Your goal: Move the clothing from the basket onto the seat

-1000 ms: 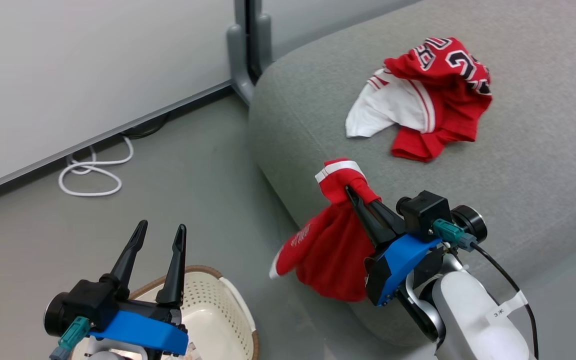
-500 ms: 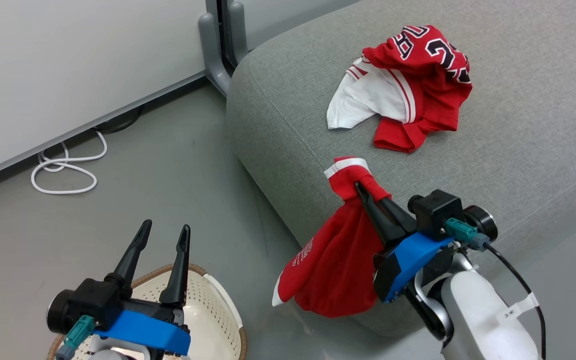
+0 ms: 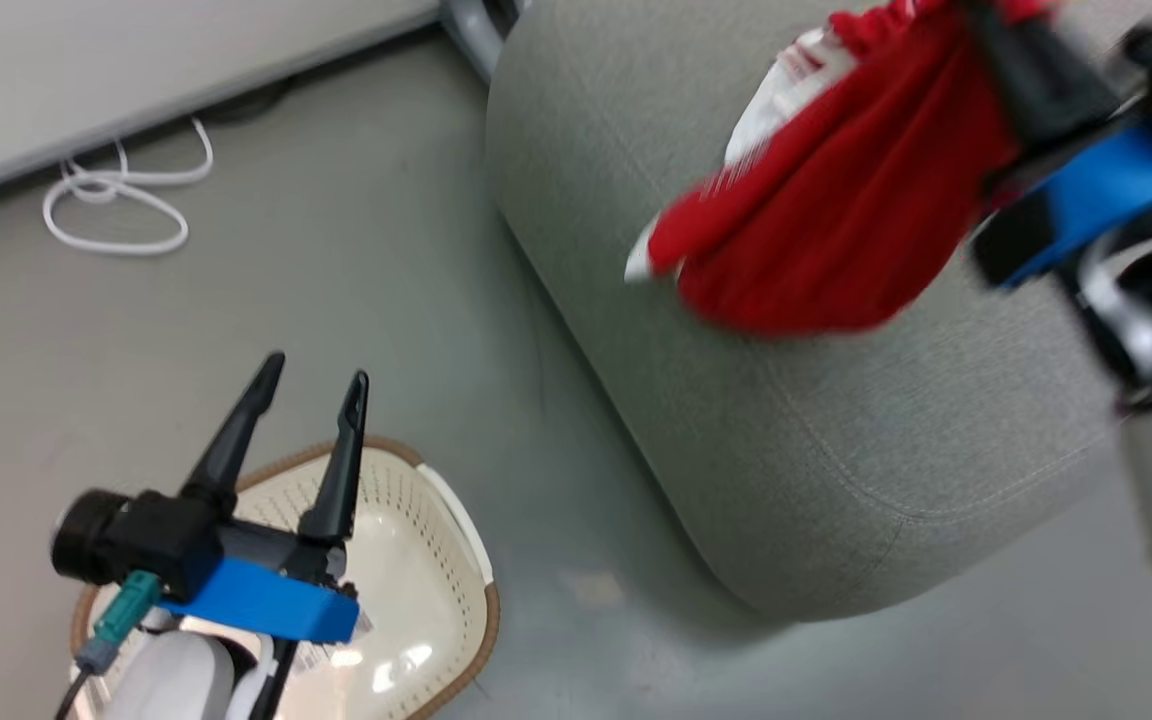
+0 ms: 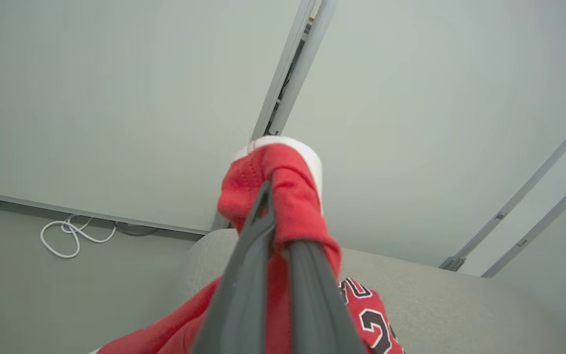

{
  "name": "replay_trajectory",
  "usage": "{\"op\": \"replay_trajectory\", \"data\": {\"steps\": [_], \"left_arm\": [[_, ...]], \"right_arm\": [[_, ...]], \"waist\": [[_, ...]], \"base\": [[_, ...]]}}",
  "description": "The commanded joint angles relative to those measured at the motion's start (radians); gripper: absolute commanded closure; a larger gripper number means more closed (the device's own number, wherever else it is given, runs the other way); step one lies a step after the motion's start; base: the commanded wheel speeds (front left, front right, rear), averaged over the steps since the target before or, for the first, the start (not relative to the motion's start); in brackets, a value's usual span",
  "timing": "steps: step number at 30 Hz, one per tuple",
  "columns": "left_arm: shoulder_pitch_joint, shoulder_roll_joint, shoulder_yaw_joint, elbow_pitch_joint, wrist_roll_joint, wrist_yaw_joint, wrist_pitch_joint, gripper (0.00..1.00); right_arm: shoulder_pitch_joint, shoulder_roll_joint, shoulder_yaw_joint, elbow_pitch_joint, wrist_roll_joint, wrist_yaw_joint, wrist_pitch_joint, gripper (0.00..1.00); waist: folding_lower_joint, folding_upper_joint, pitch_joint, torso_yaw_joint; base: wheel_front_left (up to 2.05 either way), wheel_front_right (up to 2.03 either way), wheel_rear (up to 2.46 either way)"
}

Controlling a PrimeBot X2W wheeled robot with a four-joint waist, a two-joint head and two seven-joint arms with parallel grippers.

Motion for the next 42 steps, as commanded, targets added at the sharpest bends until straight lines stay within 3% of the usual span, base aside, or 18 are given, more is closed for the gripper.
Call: {"op": "replay_trajectory", "data": {"steps": [1, 8, 15, 19, 22, 32, 33, 34, 42], "left_arm": [[-0.034, 0.023, 0.004, -0.029, 0.013, 0.000, 0.010, 0.00], [-0.091, 0.092, 0.013, -0.153, 0.045, -0.001, 0.064, 0.00], [-0.157, 0.144, 0.005, -0.280, 0.073, -0.002, 0.126, 0.00], [-0.184, 0.155, -0.002, -0.328, 0.084, -0.002, 0.147, 0.00], [-0.197, 0.169, 0.000, -0.371, 0.092, 0.000, 0.162, 0.00], [-0.180, 0.189, 0.012, -0.399, 0.083, 0.012, 0.174, 0.00], [-0.179, 0.187, 0.010, -0.395, 0.082, 0.013, 0.172, 0.00], [-0.178, 0.184, 0.008, -0.389, 0.081, 0.014, 0.170, 0.00], [-0.165, 0.149, -0.013, -0.312, 0.058, 0.019, 0.125, 0.00]], "right_arm": [[-0.072, -0.048, -0.033, -0.036, 0.037, 0.000, 0.040, 1.00], [-0.315, -0.225, -0.185, -0.046, 0.097, 0.000, 0.103, 1.00], [-0.440, -0.331, -0.367, 0.062, 0.118, 0.000, 0.052, 1.00], [-0.410, -0.336, -0.432, 0.125, 0.134, 0.000, 0.009, 1.00], [-0.361, -0.302, -0.480, 0.215, 0.128, 0.000, -0.032, 1.00], [-0.317, -0.182, -0.432, 0.501, 0.066, 0.000, -0.129, 1.00], [-0.319, -0.175, -0.428, 0.523, 0.065, 0.000, -0.133, 0.55], [-0.318, -0.168, -0.419, 0.546, 0.058, 0.000, -0.135, 0.00], [-0.284, -0.131, -0.379, 0.618, 0.061, 0.000, -0.187, 0.00]], "waist": [[0.0000, 0.0000, 0.102, 0.019], [0.0000, 0.0000, 0.270, 0.024], [0.0000, 0.0000, 0.396, 0.061], [0.0000, 0.0000, 0.442, 0.085], [0.0000, 0.0000, 0.479, 0.098], [0.0000, 0.0000, 0.509, 0.115], [0.0000, 0.0000, 0.505, 0.116], [0.0000, 0.0000, 0.499, 0.118], [0.0000, 0.0000, 0.402, 0.130]], "base": [[0.00, 0.00, 0.00], [0.00, 0.00, 0.00], [0.00, 0.00, 0.00], [0.00, 0.00, 0.00], [0.00, 0.00, 0.00], [0.00, 0.00, 0.00], [0.00, 0.00, 0.00], [0.00, 0.00, 0.00], [0.00, 0.00, 0.00]]}}
